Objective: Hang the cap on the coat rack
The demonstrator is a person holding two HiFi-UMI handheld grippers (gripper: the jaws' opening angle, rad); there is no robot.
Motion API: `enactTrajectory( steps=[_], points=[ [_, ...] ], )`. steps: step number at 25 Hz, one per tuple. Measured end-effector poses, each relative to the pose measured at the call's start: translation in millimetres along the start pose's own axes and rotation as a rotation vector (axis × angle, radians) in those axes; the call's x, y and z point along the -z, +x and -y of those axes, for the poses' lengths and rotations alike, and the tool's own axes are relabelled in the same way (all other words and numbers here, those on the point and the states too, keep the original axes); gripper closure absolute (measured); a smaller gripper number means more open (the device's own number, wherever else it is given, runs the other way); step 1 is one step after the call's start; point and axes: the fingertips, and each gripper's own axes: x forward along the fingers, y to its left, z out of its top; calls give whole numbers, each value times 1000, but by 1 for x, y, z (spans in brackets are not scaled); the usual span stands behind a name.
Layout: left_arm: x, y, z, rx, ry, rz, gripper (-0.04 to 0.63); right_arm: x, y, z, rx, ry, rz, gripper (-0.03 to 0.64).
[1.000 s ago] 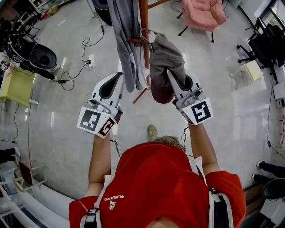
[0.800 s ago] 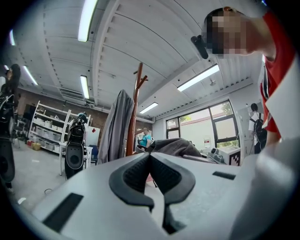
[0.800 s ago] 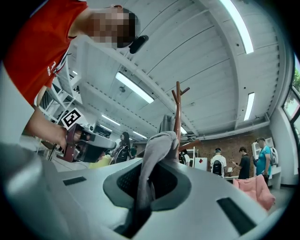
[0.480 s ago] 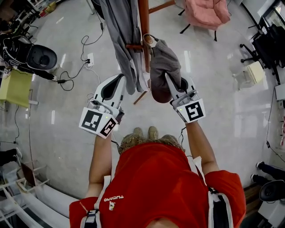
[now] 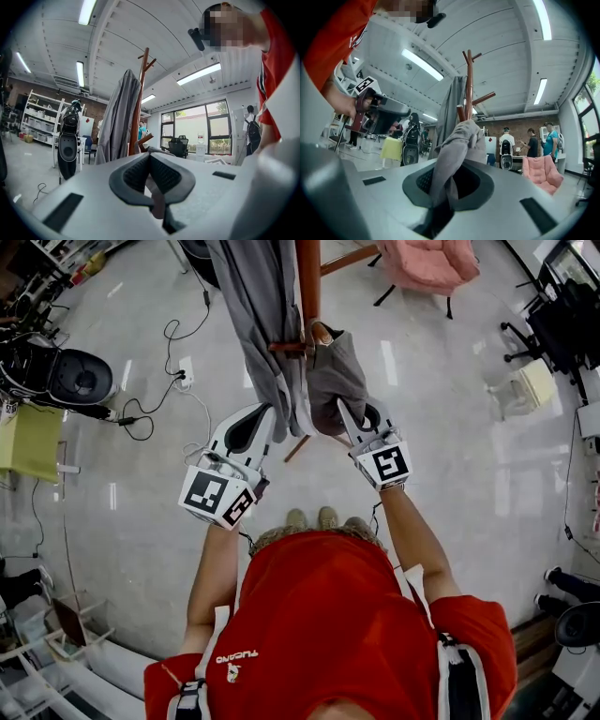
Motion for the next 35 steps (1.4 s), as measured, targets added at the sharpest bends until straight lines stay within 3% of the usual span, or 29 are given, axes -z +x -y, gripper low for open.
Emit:
enactTrajectory(
  steps=[5, 9, 15, 23, 29, 35],
  points=[
    [7, 12, -3, 32, -12, -1, 588, 31, 13, 4, 11, 48, -86, 551],
    [15, 24, -5, 47, -18, -11, 588, 56, 15, 9, 2, 101, -164, 451],
    [15, 31, -8, 59, -29, -3, 588, 57, -3, 16, 21, 131, -177, 402],
    [4, 35, 8, 94, 6, 43, 588, -11, -30, 14, 8, 180, -8, 404],
    [-20, 28, 18, 104, 32, 115, 588, -90, -34, -12, -82, 182, 140, 537],
    [-44, 12, 23, 125, 53, 162, 588, -142, -35, -29, -78, 127, 224, 591]
  ],
)
